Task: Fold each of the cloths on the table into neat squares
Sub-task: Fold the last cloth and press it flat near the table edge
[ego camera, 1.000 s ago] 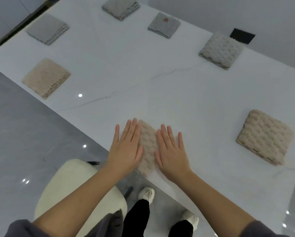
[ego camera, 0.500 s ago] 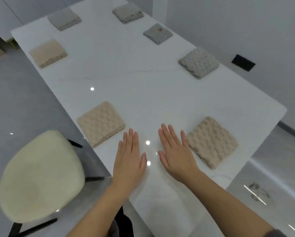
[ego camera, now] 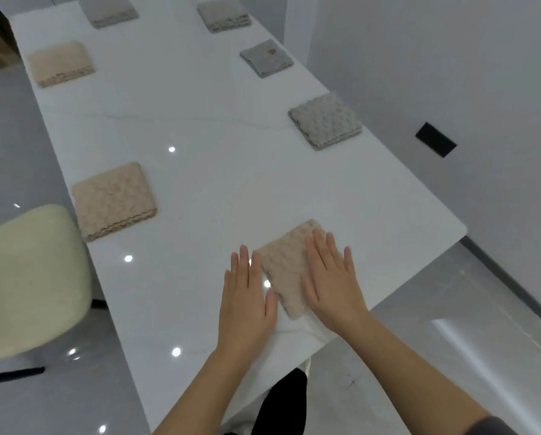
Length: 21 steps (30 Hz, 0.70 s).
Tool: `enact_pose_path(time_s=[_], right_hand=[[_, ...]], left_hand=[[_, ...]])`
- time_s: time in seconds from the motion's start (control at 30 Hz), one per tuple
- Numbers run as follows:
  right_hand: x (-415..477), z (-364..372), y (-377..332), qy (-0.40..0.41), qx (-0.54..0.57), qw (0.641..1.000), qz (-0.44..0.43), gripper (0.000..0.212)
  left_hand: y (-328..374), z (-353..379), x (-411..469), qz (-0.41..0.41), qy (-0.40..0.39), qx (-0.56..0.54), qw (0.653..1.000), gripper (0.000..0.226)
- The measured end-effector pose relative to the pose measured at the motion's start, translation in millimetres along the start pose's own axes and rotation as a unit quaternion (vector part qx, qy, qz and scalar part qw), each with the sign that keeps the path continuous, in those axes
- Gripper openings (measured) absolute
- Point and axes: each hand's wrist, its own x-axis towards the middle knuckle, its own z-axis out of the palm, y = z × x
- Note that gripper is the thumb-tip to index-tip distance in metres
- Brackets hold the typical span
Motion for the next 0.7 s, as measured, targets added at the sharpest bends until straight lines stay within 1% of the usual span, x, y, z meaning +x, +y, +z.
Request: enact_pose_path(time_s=[0.2, 0.37, 0.43, 0.6, 0.7], right_hand=[[9, -20, 58, -0.050, 0.011, 0.998, -0.043, 0.068], [25, -21, 75, -0.095, 0.045, 0.987, -0.121, 0.067], [34, -19, 79, -0.106, 0.054, 0.983, -0.137, 0.067], [47, -12, 90, -0.118, 0.098, 0.974, -0.165, 0.062], [50, -8, 93, -0.104, 0.097, 0.974, -0.174, 0.062]], left_hand=[[38, 24, 27, -0.076, 0.033, 0.004, 0.997, 0.066], [51, 34, 29, -0.132, 0.042, 0.006, 0.990, 0.067], [52, 41, 28, -0.149, 0.053, -0.003, 0.987, 0.066], [51, 56, 22, -0.150, 0.071, -0.007, 0.986, 0.067], [53, 57, 22, -0.144, 0.084, 0.007, 0.986, 0.068]])
